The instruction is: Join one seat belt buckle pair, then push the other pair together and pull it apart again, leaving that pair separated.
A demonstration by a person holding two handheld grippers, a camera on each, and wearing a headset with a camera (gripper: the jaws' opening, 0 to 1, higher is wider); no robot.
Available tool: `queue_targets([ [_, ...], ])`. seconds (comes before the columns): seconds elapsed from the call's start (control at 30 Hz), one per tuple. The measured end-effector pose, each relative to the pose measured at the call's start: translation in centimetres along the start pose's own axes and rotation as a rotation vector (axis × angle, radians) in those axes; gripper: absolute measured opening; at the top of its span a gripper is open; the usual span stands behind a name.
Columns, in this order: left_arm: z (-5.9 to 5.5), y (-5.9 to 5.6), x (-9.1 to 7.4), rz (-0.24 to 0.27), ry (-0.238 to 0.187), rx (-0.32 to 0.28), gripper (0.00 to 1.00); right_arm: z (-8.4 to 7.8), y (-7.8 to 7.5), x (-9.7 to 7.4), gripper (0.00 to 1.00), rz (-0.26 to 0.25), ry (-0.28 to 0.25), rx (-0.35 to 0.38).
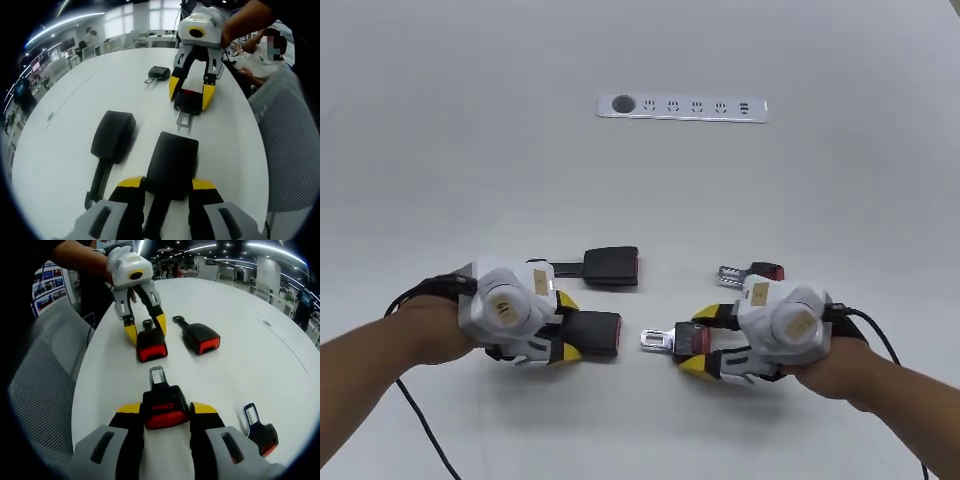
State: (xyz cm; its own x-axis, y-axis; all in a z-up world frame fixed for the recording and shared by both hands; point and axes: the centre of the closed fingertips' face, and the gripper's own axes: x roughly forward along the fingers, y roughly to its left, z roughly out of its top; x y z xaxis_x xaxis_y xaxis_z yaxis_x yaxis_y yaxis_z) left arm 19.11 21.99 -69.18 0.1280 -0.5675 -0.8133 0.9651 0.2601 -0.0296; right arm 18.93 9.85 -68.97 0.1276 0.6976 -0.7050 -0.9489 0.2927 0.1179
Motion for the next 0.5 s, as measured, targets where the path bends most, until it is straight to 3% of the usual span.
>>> queue_targets([
  [0.17,0.1,0.0,0.0,-0.001,0.001,-0.002,0.34,1.2,0.1,1.2,0.34,0.016,-0.015,0.005],
  [0.27,0.1,0.0,0.0,-0.002,-0.001,-0.001,0.34,2.1,1.1,1.7,0.34,0.043,-0.028,0.006],
  [0.3,0.1,0.0,0.0,-0.004,-0.004,-0.004,0.34,2.1,1.1,1.5,0.34,0.04,-0.024,-0.024],
  [0.5,0.2,0.0,-0.1,-0.002,-0.005,-0.011,0.34,2.6,1.3,1.9,0.34,0.042,-0.033,-0.016],
])
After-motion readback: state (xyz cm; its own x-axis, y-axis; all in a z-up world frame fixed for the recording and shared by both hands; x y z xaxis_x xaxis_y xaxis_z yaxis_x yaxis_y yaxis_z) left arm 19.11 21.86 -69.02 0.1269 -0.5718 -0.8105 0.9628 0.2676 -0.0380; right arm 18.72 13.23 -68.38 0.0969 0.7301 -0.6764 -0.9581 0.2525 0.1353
